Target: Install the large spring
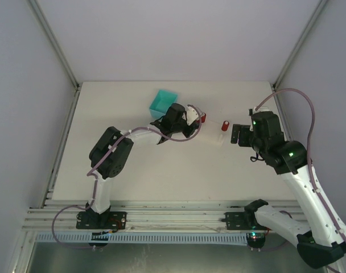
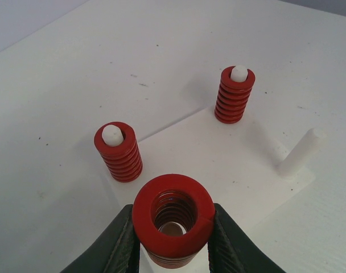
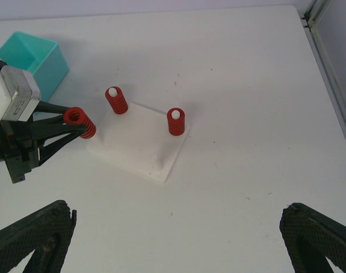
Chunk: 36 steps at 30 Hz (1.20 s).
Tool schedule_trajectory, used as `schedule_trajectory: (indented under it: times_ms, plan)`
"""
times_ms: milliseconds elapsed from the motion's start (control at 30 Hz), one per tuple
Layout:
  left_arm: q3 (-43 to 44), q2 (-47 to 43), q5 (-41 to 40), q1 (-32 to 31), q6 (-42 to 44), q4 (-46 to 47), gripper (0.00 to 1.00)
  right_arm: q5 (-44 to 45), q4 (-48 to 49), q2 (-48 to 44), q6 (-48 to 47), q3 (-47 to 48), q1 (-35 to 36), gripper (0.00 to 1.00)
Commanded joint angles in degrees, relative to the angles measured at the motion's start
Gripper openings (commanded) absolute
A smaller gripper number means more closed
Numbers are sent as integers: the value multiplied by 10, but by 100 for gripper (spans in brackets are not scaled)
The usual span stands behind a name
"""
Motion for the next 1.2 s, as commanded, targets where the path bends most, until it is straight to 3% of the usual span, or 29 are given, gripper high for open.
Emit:
schedule_trajectory:
  times_ms: [0,167,267,533,767,900,1167]
  plan:
    - [3,1,0,-1,8,15,0,4,-13,-7,2,12,-1,99]
    - [-6,9,8,1,-2,34,5,3,-14,-7,3,15,-1,99]
    - [-14,17,17,4,-12,52,12,2,-15,-7,-1,17,-1,99]
    - [-19,26,17,5,-17,64,12,6,-20,-3,-12,27,-1,99]
    - [-23,43,14,14,-24,82,28,1,-21,3,-15,31,-1,99]
    - [-25,40,17,14,-24,82,43,2,-21,1,-15,32,-1,99]
    - [-24,-3,20,14,-45,55,48,0,-20,-5,-4,26,-1,99]
